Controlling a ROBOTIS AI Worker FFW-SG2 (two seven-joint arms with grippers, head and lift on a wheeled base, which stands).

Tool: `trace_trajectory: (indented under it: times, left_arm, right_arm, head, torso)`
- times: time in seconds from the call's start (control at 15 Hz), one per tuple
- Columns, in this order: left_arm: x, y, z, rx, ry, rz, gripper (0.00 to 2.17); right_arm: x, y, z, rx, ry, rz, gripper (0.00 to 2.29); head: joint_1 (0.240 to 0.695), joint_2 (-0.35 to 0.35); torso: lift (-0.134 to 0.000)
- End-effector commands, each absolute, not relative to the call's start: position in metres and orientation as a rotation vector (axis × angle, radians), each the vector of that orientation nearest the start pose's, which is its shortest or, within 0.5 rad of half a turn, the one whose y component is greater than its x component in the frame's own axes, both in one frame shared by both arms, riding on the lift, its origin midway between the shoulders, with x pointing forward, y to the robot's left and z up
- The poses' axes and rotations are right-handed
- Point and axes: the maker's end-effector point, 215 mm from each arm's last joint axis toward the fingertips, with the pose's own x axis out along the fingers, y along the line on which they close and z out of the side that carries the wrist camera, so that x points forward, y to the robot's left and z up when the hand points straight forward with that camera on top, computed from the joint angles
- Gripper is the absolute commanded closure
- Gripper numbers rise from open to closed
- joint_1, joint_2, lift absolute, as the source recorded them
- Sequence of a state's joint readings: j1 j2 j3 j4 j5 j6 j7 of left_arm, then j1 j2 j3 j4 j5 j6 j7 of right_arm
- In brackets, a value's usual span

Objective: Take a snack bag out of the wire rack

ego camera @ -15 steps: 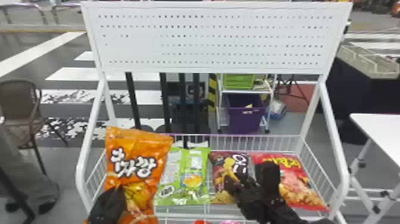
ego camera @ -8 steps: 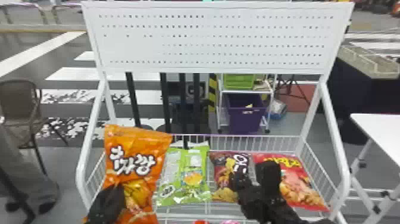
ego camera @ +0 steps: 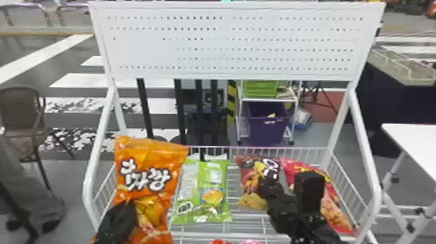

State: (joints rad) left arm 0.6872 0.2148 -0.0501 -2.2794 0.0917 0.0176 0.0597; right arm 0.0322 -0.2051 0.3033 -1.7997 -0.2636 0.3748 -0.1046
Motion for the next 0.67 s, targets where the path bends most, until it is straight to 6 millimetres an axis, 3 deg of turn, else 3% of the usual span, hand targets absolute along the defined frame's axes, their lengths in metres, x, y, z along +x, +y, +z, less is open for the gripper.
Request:
trace_trajectory:
  times: [0.0, 0.33, 0.6]
  left_arm:
    - [0.396, 0.21, -0.296, 0.045, 0.007, -0.117, 2.06]
    - [0.394, 0.209, -0.299, 0.045, 0.016, -0.118, 2.06]
    - [0.393, 0.207, -0.299, 0.043, 0.014, -0.123, 2.06]
  right_arm:
    - [0.552, -0.113, -0.364, 0.037, 0.214, 0.254, 2.24]
    - [0.525, -0.11, -0.311, 0.066, 0.104, 0.279, 2.24]
    - [0.486, -0.144, -0.276, 0.023, 0.003, 0.223, 2.24]
  head:
    - [0.499, 0.0]
    - [0.499, 0.0]
    - [0.499, 0.0]
  torso:
    - [0.0]
    - [0.0]
    - [0.0]
